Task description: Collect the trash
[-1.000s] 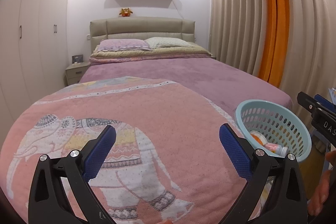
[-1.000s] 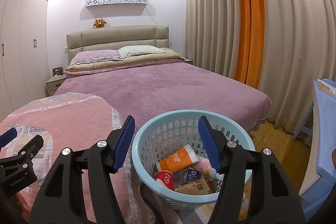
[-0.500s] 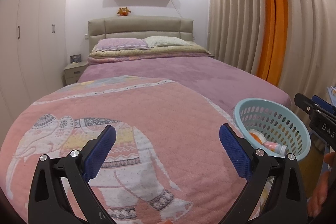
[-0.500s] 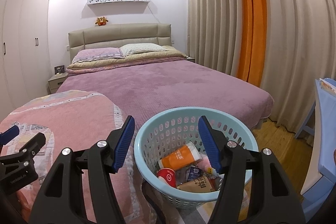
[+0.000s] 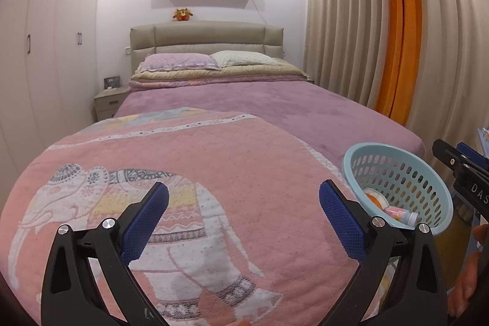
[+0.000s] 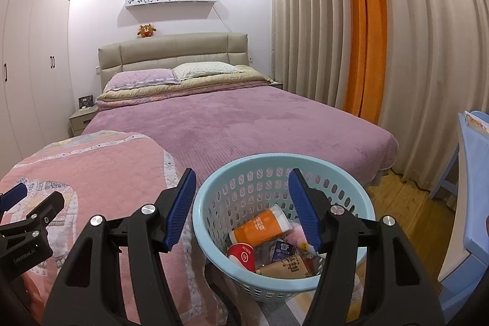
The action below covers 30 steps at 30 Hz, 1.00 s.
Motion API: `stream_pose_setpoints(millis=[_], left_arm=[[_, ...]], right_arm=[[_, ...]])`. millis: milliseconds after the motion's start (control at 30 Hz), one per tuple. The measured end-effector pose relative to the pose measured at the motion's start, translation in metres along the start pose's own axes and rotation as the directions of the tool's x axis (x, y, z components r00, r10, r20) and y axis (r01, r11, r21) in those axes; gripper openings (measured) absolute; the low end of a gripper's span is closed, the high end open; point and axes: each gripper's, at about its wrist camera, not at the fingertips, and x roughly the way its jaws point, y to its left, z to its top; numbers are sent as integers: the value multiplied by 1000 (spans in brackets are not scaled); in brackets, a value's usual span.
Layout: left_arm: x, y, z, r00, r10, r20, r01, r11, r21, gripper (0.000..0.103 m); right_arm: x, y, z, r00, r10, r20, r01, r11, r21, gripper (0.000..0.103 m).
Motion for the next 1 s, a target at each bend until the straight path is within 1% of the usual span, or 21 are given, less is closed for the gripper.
stream_pose_setpoints(millis=[800, 1000], left_arm=[[1, 4, 1, 1000, 1, -4, -1, 1000, -3, 96], [-7, 8, 2, 1000, 17, 12, -17, 1000, 1, 96]], right_arm=[[0, 1, 1, 1000, 8, -7, -8, 1000, 0, 59], [-10, 1, 3, 1000, 22, 7, -22, 1000, 0, 59]])
